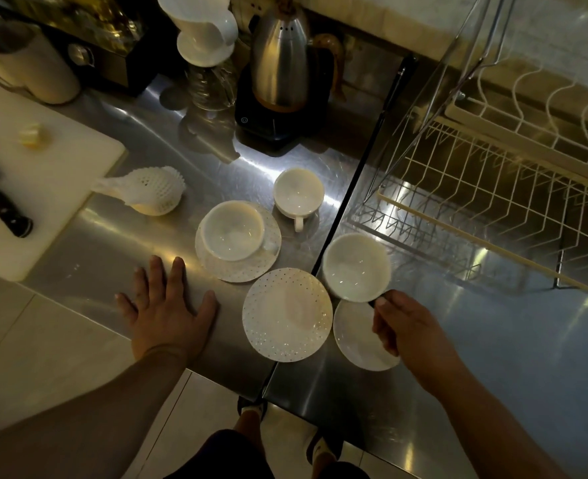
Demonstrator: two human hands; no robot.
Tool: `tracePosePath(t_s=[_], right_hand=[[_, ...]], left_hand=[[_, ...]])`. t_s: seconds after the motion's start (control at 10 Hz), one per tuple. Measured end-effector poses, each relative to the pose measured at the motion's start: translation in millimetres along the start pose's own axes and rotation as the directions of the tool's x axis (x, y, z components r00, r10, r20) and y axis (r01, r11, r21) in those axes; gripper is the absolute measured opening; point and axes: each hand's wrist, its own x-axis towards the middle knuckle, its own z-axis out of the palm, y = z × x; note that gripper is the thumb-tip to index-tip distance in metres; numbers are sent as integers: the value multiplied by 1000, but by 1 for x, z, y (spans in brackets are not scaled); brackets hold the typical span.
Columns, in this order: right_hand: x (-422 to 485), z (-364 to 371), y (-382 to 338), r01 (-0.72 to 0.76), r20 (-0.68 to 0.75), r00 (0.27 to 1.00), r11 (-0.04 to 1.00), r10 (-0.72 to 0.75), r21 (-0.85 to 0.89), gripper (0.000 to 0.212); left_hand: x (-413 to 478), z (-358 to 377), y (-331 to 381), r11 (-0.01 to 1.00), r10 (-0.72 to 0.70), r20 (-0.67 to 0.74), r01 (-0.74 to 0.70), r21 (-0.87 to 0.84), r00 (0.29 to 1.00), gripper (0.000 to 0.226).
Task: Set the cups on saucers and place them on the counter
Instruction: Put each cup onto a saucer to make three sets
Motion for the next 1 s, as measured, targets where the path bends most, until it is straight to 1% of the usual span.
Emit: tracePosePath(t_s=[0.1,0.2,0.3,0.4,0.6,0.8,1.0], right_hand=[[-4,13,-3,18,76,997,997,-12,-75,31],[-8,31,-2,-3,146,989,985,29,-174,26],[-9,40,-1,1,190,981,973,44,-229,23],[-7,49,2,38,239,971,970,22,-241,23],[0,57,8,51,274,961,966,21,-253,21],[4,59,10,67,278,961,961,11,-267,22],[3,58,9,83,284,959,937,18,-339,20]], left_hand=[[1,-1,0,1000,-1,3,1,1,1000,88],[1,-2,1,1000,0,12,-1,4,1000,88],[0,-2,1,1000,-2,12,2,1,1000,89],[0,-3,1,1000,-2,14,2,-8,1000,88],[0,-4,1,1000,4,20,-4,-14,1000,89],[-1,-4,1,1000,10,14,-10,-21,1000,88],[0,-1,0,1000,11,1,-11,-21,1000,88]])
